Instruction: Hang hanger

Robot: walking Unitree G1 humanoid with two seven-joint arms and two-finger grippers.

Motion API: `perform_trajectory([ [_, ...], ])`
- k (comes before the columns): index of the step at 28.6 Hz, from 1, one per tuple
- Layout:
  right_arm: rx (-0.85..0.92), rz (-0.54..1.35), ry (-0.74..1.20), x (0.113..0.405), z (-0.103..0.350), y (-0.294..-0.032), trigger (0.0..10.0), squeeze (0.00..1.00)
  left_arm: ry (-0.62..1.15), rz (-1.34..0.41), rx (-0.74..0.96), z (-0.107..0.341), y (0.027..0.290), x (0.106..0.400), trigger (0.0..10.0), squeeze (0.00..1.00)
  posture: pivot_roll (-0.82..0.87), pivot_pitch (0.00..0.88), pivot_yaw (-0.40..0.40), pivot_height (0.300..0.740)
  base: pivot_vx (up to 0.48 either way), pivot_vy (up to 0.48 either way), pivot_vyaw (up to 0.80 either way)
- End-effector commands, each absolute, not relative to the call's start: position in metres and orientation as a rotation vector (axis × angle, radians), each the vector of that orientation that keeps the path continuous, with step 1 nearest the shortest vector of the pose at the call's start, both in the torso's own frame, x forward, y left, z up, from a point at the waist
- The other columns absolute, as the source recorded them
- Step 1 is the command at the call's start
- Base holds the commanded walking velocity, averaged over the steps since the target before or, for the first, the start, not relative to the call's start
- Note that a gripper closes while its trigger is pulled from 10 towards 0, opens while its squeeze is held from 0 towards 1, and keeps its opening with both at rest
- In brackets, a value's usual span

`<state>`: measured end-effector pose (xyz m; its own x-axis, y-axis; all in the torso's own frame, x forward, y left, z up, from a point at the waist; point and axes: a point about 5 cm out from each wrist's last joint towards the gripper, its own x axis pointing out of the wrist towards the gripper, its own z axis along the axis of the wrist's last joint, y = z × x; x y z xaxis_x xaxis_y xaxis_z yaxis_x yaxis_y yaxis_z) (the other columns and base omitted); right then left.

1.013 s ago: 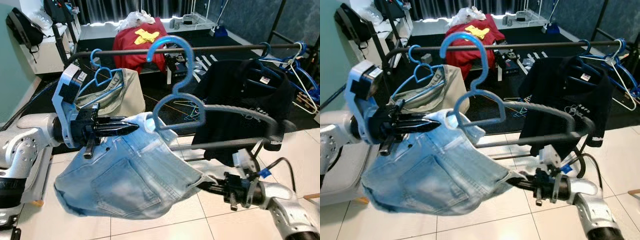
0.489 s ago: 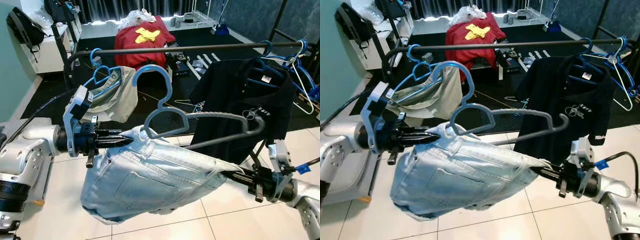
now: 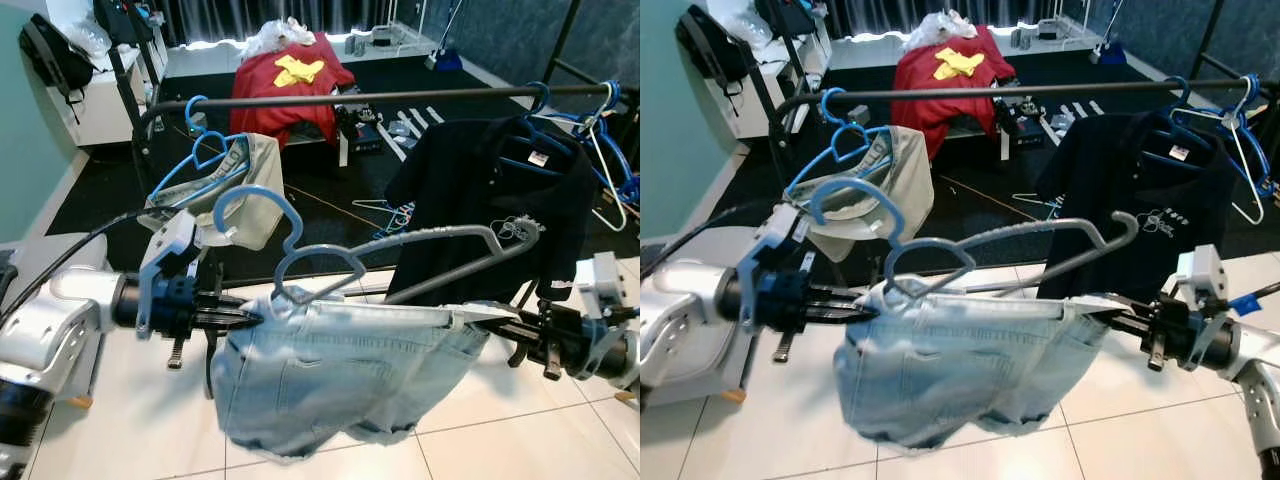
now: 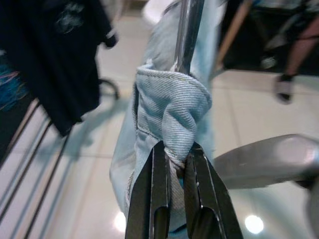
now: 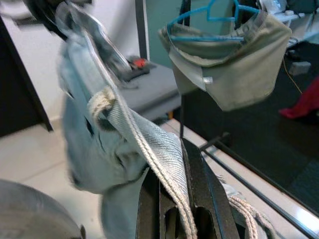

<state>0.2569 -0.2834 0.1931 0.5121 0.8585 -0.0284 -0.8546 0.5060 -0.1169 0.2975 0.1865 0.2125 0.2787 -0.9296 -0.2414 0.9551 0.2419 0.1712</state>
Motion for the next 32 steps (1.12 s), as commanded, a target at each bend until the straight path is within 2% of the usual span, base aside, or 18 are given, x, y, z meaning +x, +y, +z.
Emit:
perform_trajectory([
  [1,-0.116,0.986,-0.087,0.253,0.207,-0.294,0.0,0.00,0.177,-1.183,0.347,0.199,0.199,0.303,0.0,0.00,-0.06,0.092,0.034,0.740,0.000,0.000,0.00],
  [5,-0.124,1.014,-0.113,0.254,0.214,-0.286,0.0,0.00,0.213,-1.109,0.389,0.193,0.199,0.310,0.0,0.00,-0.06,0.092,0.034,0.740,0.000,0.000,0.00],
  [11,-0.148,0.981,-0.167,0.258,0.224,-0.289,0.0,0.00,0.253,-1.064,0.423,0.187,0.202,0.314,0.0,0.00,-0.06,0.091,0.035,0.740,0.000,0.000,0.00],
  [19,-0.213,0.892,-0.214,0.262,0.240,-0.307,0.0,0.00,0.325,-1.195,0.481,0.176,0.204,0.300,0.0,0.00,-0.06,0.090,0.036,0.740,0.000,0.000,0.00],
  [20,-0.241,0.862,-0.220,0.262,0.246,-0.314,0.0,0.00,0.326,-1.284,0.433,0.176,0.202,0.292,0.0,0.00,-0.07,0.090,0.035,0.740,0.000,0.000,0.00],
  [25,-0.286,0.817,-0.226,0.261,0.257,-0.326,0.0,0.00,0.322,-1.440,0.290,0.179,0.197,0.277,0.0,0.00,-0.07,0.089,0.032,0.740,0.000,0.000,0.00],
  [31,-0.295,0.809,-0.237,0.261,0.264,-0.329,0.0,0.00,0.391,-1.425,0.368,0.170,0.203,0.275,0.0,0.00,-0.07,0.087,0.027,0.740,0.000,0.000,0.00],
  [32,-0.292,0.822,-0.245,0.261,0.268,-0.326,0.0,0.00,0.408,-1.331,0.460,0.163,0.208,0.283,0.0,0.00,-0.07,0.087,0.027,0.740,0.000,0.000,0.00],
])
